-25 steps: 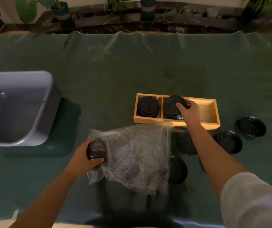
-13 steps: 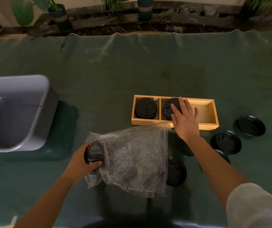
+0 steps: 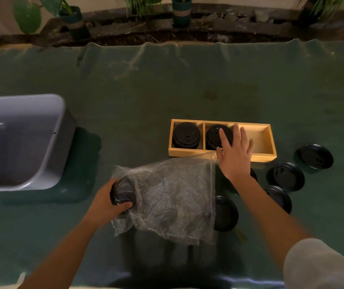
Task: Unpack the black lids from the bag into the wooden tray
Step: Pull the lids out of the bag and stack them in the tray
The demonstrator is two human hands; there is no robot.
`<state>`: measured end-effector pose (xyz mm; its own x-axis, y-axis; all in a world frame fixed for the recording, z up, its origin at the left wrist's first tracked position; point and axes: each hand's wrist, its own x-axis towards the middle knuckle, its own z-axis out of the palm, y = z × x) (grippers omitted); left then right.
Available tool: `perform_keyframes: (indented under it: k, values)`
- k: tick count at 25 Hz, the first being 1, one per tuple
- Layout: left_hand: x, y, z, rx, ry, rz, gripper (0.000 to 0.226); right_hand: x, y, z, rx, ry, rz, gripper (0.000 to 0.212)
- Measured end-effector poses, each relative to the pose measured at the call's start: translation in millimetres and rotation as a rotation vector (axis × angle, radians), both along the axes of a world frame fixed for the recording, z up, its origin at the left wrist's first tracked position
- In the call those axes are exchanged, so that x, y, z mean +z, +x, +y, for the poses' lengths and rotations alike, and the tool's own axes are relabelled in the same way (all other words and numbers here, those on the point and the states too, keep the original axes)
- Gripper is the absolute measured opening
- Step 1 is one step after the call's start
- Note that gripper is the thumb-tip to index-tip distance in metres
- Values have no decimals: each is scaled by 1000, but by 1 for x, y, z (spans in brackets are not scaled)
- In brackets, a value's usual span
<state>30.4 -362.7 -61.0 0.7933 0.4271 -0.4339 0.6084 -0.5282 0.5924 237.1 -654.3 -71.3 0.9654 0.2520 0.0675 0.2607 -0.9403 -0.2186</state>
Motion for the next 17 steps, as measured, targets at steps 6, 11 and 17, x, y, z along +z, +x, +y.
perform_keyframes:
  k: [6,11,17]
  values:
    - [8,-2,-1,6,-67,6,86,23,-96,8,156,704,666,18]
    - [19,-7,-1,183,-304,-82,76,12,-107,80,293,847,1191,37]
    - [3,-21,5,478,-413,-40,23,5,-117,138,394,761,1080,29]
